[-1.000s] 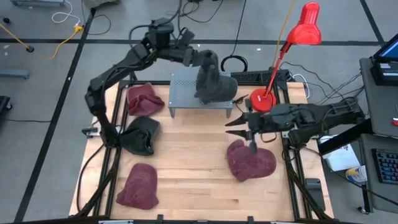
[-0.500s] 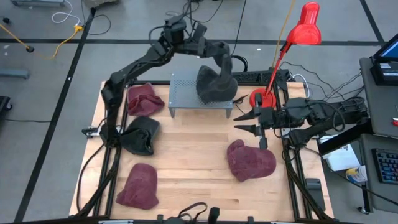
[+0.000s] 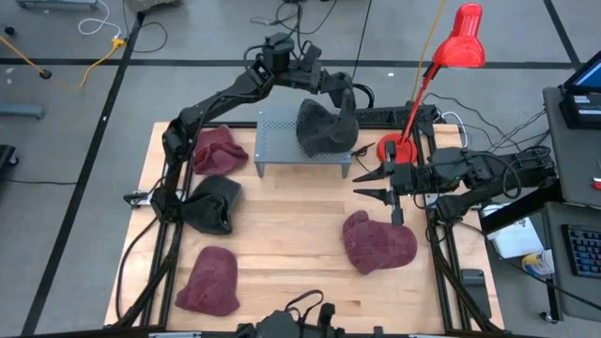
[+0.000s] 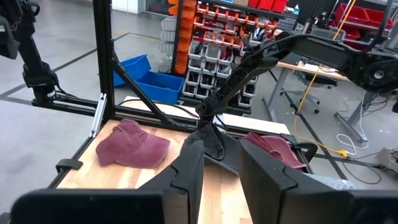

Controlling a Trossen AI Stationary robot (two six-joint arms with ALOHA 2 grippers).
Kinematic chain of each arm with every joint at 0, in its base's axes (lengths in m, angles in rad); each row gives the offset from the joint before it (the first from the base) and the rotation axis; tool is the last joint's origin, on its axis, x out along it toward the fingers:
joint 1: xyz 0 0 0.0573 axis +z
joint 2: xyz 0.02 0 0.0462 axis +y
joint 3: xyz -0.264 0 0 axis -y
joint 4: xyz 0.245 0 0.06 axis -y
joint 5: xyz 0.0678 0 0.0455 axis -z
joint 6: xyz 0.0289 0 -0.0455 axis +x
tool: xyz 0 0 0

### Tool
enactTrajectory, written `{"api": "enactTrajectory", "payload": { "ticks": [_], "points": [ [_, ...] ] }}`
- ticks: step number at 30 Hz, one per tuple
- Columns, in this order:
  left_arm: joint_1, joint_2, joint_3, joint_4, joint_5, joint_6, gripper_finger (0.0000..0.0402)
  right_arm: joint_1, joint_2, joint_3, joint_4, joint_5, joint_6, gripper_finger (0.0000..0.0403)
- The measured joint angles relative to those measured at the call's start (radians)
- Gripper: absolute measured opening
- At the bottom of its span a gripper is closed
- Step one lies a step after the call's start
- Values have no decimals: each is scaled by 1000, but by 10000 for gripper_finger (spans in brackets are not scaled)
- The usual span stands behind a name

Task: Pick & Place hat
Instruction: Stack the right black cap on the black cap on the shelf

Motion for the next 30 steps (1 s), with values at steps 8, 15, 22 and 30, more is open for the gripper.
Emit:
{"api": "enactTrajectory", "payload": {
  "ticks": [8,15,22,30],
  "points": [
    [32,0,0,-157,-2,86,1,0,0,0,0,2,0,89],
    [37,0,0,-347,-23,210,1,0,0,0,0,3,0,89],
    [71,-6,0,-433,-37,246,1,0,0,0,7,3,3,89],
    [94,-25,-2,-473,-56,252,1,0,0,0,29,3,3,89]
  ]
}}
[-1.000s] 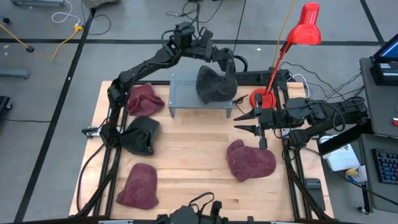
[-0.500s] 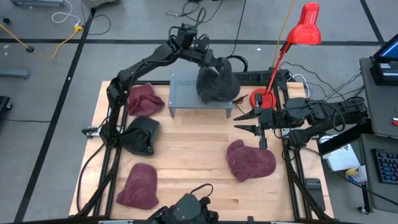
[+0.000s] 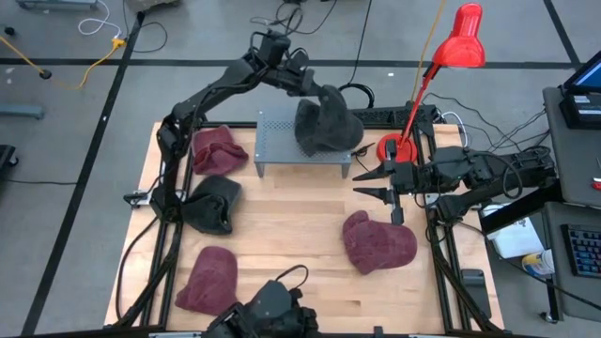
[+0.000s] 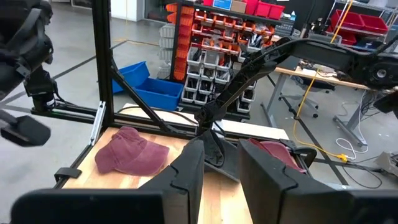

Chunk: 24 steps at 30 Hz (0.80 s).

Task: Pick & Place hat
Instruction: Stack the right black cap on the black cap on the shelf

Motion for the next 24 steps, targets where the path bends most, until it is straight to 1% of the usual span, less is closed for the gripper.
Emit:
{"api": "enactTrajectory", "payload": {
  "ticks": [2,4,10,13,18,24],
  "points": [
    [4,-6,0,-23,-11,16,1,0,0,0,0,0,0,89],
    [14,-15,0,-86,-19,43,1,0,1,0,-2,0,1,89],
    [16,-25,0,-303,-145,171,2,0,14,0,-6,25,9,89],
    [13,-26,0,-381,-211,218,3,0,20,0,-9,25,8,89],
    [8,-26,0,-462,-277,258,3,0,30,0,-14,24,3,89],
    [-5,-26,0,-554,-424,294,4,-2,37,0,-15,23,3,89]
  ]
}}
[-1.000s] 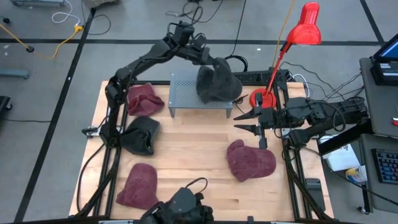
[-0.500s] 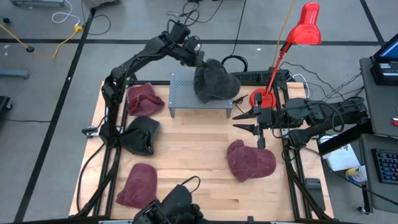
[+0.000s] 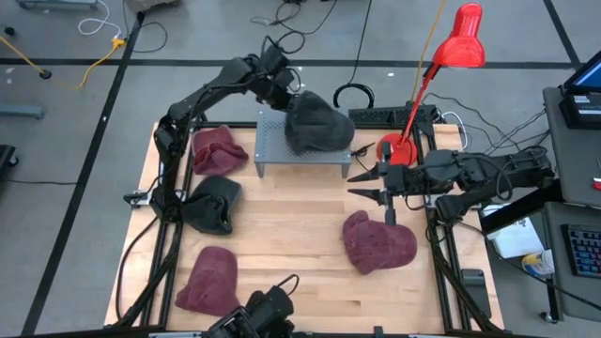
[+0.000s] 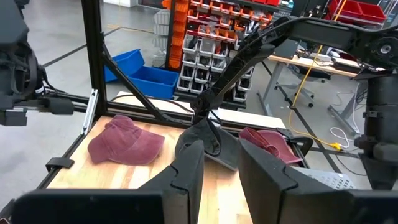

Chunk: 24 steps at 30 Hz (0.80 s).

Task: Pick & Place hat
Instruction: Stack the right black cap on the black cap on the shelf

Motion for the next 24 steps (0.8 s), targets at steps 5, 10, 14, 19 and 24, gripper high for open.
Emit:
{"api": "enactTrajectory", "payload": {
  "ticks": [5,10,14,19,24],
  "points": [
    [-19,0,0,-10,-68,7,15,0,0,0,-1,0,-1,89],
    [-35,0,0,-13,-79,52,71,0,0,0,-1,-1,-1,89],
    [-31,-5,0,-13,-72,59,131,0,0,0,-1,-1,-1,89],
    [-8,-28,0,-1,-78,31,207,0,0,0,-7,-1,-1,89],
    [5,-45,1,-48,-298,16,249,0,0,0,-26,-1,10,89]
  ]
}}
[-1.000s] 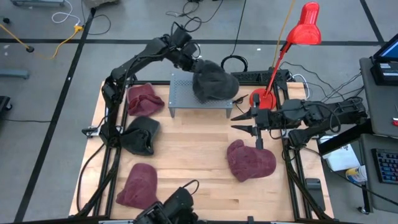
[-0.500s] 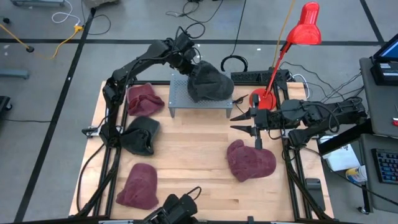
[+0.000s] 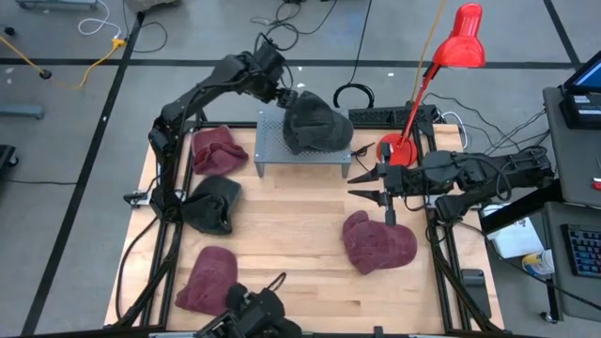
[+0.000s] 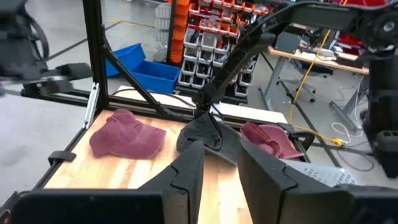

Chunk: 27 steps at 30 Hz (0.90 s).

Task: Pick & Place hat
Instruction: Stack the right black cap on the black cap on the shelf

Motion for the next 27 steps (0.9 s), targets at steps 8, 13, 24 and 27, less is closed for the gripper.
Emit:
{"api": "enactTrajectory", "payload": {
  "ticks": [8,13,24,27],
  "points": [
    [-18,3,-47,-24,-245,36,254,0,0,0,-17,0,39,89],
    [-16,2,-139,13,-300,-12,239,0,0,0,-17,0,38,89],
    [-69,4,-279,208,-209,-55,213,0,0,0,-17,0,6,89],
    [-85,4,-282,214,-206,-72,206,0,0,0,-17,0,3,89]
  ]
}}
